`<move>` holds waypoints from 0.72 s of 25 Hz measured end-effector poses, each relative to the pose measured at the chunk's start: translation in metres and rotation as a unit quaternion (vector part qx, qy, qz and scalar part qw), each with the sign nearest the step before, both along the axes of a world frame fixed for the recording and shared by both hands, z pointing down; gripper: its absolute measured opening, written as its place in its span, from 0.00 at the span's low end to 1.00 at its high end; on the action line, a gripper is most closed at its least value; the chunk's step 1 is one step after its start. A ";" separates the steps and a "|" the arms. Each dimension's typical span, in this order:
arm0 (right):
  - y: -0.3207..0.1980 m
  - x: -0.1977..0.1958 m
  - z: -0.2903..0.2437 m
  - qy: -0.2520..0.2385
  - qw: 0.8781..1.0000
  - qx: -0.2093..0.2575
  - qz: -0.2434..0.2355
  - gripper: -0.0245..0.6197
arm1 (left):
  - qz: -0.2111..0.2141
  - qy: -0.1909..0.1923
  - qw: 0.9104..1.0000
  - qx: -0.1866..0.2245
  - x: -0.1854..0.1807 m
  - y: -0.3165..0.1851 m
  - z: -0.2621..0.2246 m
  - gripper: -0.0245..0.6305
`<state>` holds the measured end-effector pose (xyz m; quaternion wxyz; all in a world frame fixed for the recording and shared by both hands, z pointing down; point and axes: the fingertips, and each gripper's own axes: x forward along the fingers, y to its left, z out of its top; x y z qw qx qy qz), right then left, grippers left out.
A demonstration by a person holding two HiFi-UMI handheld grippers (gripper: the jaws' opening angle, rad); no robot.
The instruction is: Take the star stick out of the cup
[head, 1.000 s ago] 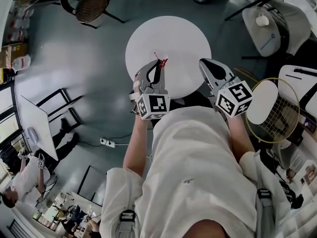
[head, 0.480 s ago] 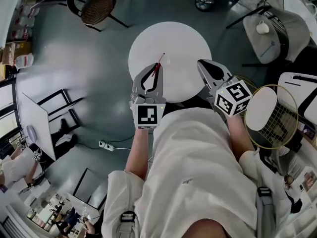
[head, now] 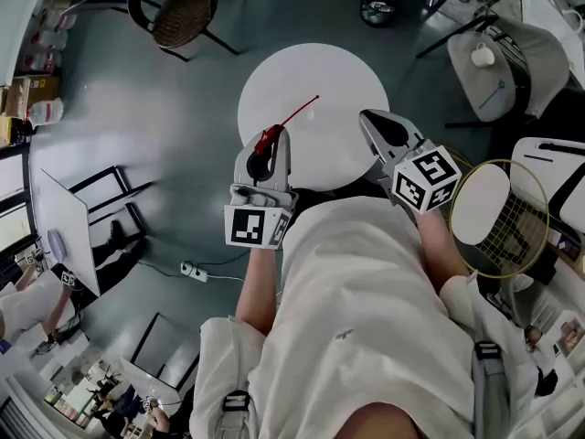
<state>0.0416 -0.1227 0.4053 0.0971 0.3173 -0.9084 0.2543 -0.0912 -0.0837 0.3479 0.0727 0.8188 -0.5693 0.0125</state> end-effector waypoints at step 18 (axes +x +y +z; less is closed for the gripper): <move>-0.003 -0.010 0.001 -0.004 1.000 -0.009 -0.004 0.05 | -0.030 0.147 0.988 -0.038 -0.035 0.003 0.008 0.07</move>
